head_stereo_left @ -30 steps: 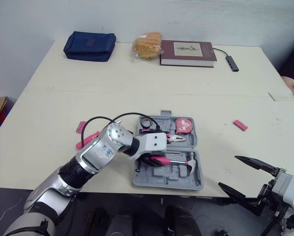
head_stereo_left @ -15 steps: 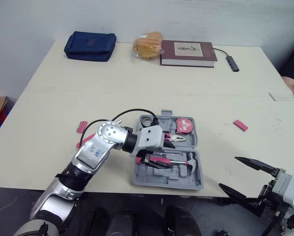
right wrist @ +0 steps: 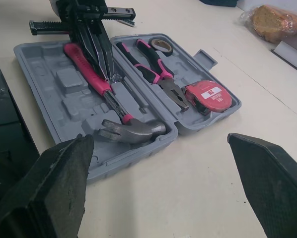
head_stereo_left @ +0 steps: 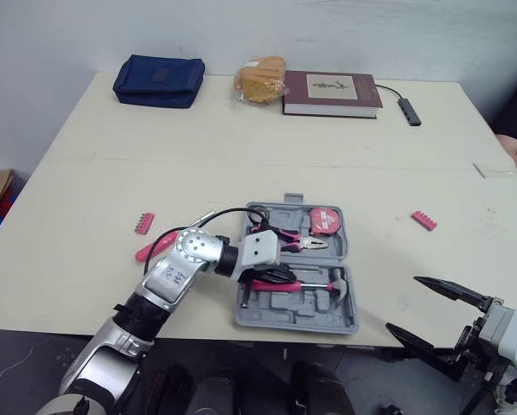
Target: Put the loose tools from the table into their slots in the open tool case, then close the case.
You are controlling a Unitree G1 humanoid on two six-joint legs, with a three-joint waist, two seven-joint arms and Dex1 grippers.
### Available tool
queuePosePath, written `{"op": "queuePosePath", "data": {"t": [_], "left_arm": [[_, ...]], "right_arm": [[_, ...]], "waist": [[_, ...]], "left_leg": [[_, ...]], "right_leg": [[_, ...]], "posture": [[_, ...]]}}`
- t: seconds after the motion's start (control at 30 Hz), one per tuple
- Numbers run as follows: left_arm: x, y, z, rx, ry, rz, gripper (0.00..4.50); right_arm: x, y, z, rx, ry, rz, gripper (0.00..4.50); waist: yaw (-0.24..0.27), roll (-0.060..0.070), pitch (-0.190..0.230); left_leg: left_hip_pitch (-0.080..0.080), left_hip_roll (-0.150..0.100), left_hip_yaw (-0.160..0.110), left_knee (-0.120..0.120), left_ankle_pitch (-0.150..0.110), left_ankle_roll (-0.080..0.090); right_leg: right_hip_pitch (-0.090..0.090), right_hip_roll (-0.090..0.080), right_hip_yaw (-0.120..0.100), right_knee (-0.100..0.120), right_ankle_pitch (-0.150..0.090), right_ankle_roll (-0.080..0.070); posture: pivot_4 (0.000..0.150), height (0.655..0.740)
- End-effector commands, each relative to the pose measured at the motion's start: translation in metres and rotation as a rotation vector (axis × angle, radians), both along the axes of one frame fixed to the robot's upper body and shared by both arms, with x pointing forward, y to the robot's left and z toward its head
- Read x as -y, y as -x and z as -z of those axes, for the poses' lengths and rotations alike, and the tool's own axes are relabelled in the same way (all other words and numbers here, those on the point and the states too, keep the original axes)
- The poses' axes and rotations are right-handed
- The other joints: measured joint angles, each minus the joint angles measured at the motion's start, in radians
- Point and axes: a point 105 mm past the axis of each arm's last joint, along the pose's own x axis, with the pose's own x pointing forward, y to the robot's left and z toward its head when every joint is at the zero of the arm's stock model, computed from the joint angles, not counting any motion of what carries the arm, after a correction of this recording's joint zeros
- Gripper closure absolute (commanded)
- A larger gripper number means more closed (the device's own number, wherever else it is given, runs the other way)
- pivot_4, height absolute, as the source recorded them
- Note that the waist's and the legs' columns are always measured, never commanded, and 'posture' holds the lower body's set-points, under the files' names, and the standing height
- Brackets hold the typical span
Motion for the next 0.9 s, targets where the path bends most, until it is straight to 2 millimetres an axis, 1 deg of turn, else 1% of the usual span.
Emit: {"op": "queuePosePath", "data": {"t": [0.03, 0.17, 0.43, 0.5, 0.63, 0.7, 0.77, 0.9], "left_arm": [[0.005, 0.01, 0.004, 0.024, -0.03, 0.048, 4.47], [0.007, 0.011, 0.004, 0.042, -0.039, 0.054, 4.47], [0.001, 0.002, 0.019, 0.019, -0.141, -0.036, 4.47], [-0.005, 0.003, 0.031, -0.011, -0.223, -0.049, 4.47], [-0.01, -0.003, 0.045, -0.026, -0.287, -0.126, 4.47], [-0.016, 0.002, 0.055, -0.033, -0.356, -0.099, 4.47], [-0.016, 0.004, 0.055, -0.032, -0.354, -0.083, 4.47], [-0.017, 0.003, 0.055, -0.03, -0.359, -0.095, 4.47]], "right_arm": [[0.002, 0.001, -0.004, 0.012, 0.004, 0.005, 0.0], [0.003, 0.002, -0.003, 0.009, 0.007, 0.011, 0.0], [0.003, 0.002, -0.003, 0.009, 0.006, 0.018, 0.0], [0.003, 0.002, -0.003, 0.011, 0.004, 0.019, 0.0], [0.002, 0.001, -0.003, 0.013, 0.001, 0.02, 0.0], [0.002, 0.0, -0.002, 0.015, -0.001, 0.022, 0.0], [0.002, 0.0, -0.002, 0.016, -0.003, 0.024, 0.0], [0.001, -0.002, -0.001, 0.016, -0.007, 0.024, 0.0]], "waist": [[0.0, 0.0, 0.0], [0.0, 0.0, 0.0], [0.002, 0.001, -0.001], [0.002, 0.001, -0.001], [0.002, 0.003, -0.006], [0.003, 0.003, -0.012], [0.002, 0.003, -0.015], [0.0, 0.005, -0.019]], "left_leg": [[0.0, 0.0, 0.0, 0.0, 0.0, 0.0], [0.0, 0.0, 0.0, 0.0, 0.0, 0.0], [0.001, 0.0, 0.0, 0.0, 0.0, 0.0], [0.001, 0.0, 0.0, 0.0, 0.0, 0.0], [0.002, 0.0, -0.001, 0.0, -0.001, 0.0], [0.003, 0.0, -0.001, 0.0, -0.001, 0.001], [0.004, 0.0, -0.001, 0.0, -0.002, 0.001], [0.006, 0.002, -0.001, 0.0, -0.004, 0.0]], "right_leg": [[0.0, 0.0, 0.0, 0.0, 0.0, 0.0], [0.0, 0.0, 0.0, 0.0, 0.0, 0.0], [0.001, -0.001, 0.0, 0.0, 0.0, 0.0], [0.002, -0.001, 0.0, -0.001, 0.0, 0.0], [0.003, -0.001, 0.0, -0.001, 0.0, 0.0], [0.004, -0.001, 0.0, -0.001, 0.0, 0.0], [0.005, -0.002, 0.0, -0.001, 0.0, 0.0], [0.006, -0.002, 0.001, -0.002, 0.0, 0.0]], "posture": [[0.15, 0.74], [0.15, 0.74], [0.15, 0.74], [0.15, 0.74], [0.15, 0.74], [0.15, 0.74], [0.15, 0.74], [0.15, 0.74]]}}
